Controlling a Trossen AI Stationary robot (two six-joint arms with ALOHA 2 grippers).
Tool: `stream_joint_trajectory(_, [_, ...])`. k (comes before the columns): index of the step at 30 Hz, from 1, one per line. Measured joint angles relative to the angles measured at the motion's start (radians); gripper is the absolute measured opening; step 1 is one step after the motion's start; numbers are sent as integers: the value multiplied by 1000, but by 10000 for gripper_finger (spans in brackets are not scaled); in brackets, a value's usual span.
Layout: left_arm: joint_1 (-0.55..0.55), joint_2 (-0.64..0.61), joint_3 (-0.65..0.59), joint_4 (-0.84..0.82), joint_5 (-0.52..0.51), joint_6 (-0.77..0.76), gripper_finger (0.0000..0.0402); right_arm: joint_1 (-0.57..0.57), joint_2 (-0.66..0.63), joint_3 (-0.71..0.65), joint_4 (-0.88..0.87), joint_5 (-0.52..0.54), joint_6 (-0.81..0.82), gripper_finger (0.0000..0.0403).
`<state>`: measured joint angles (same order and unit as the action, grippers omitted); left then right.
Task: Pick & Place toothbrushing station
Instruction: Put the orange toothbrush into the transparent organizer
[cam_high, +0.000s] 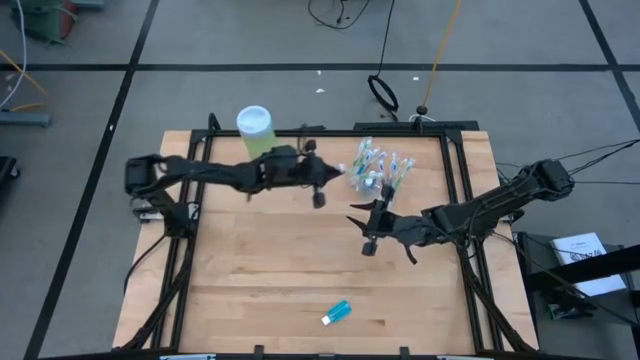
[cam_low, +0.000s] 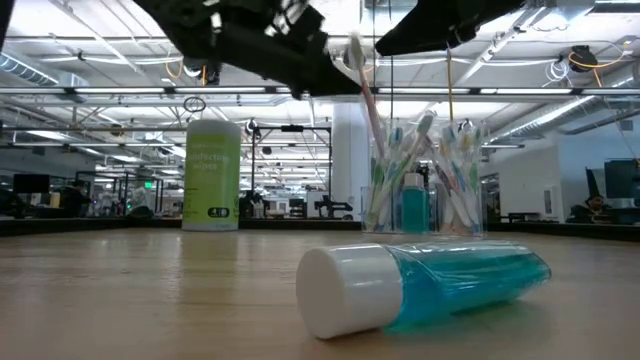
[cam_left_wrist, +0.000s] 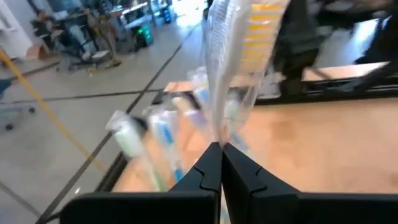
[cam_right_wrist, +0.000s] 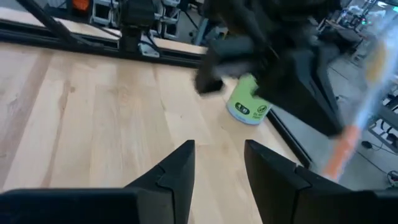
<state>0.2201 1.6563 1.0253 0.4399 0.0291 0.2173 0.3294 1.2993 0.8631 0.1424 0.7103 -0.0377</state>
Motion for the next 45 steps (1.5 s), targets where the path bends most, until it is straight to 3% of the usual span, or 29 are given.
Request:
stream_joint_trajectory(6, [56, 118, 82, -28, -3, -38, 3, 0, 0, 0, -84, 80, 63, 130])
stream_joint_trajectory(13, [108, 174, 95, -65, 0, -50, 2, 0, 0, 0, -124, 78, 79, 130])
stream_joint_trajectory(22, [166, 184, 93, -110, 54, -70, 11, 0, 0, 0, -117, 75, 79, 130])
stream_joint_trajectory(33, [160, 184, 93, -91, 145, -51, 6, 0, 0, 0, -117, 75, 76, 130])
stream_joint_trajectory(45, [161, 191, 93, -102, 84, -39, 5, -1, 0, 0, -117, 75, 75, 130])
